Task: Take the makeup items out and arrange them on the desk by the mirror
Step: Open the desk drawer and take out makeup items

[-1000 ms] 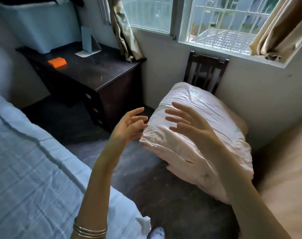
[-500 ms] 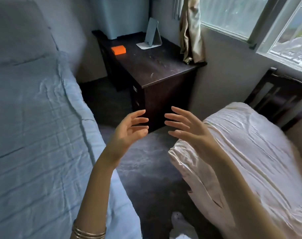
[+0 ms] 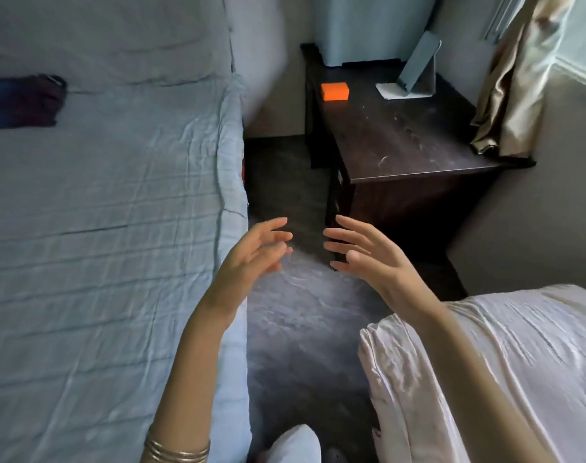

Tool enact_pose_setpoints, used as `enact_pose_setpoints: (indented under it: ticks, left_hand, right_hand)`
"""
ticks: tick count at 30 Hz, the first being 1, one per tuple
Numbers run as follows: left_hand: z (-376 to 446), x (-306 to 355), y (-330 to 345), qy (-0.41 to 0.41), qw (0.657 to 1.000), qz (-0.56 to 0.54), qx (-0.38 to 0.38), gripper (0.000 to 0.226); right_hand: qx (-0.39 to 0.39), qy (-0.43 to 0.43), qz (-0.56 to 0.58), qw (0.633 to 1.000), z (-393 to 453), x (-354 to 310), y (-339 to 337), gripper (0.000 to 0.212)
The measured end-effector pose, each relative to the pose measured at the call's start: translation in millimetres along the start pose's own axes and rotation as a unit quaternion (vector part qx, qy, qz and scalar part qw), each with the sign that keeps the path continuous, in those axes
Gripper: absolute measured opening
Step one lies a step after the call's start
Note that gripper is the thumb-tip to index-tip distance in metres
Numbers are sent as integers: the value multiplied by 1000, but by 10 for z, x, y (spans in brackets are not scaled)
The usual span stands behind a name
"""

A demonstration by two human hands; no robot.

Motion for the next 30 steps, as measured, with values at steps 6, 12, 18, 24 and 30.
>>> enact_pose_setpoints:
  ticks: [6, 12, 18, 24, 30]
  left_hand:
    - [437, -52, -266, -33, 998, -29, 48, 43]
    - [1200, -7, -651, -25, 998, -19, 47, 42]
    - [2049, 171, -1141, -13, 999, -17, 29, 39]
    - [2678, 109, -1479, -23, 999, -20, 16, 42]
    - [3274, -10, -1672, -50, 998, -25, 25, 36]
  right_hand:
    - [-41, 20, 3, 999, 654, 148, 14, 74]
    - [-41, 20, 19, 999, 1555, 211, 16, 71]
    - [-30, 26, 35, 999, 2540, 141, 116, 75]
    - [-23, 59, 64, 996, 3293, 299, 154, 80]
    - [-36, 75, 67, 994, 3978, 480, 18, 81]
Point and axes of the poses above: each hand's wrist, its own z-axis towards the middle knuckle, its own y-axis out of the palm, x = y × z, the point moved 3 cm from there along z, towards the middle knuckle, and after that the axes turned 2 degrees about -y, right-handed, at the moved point
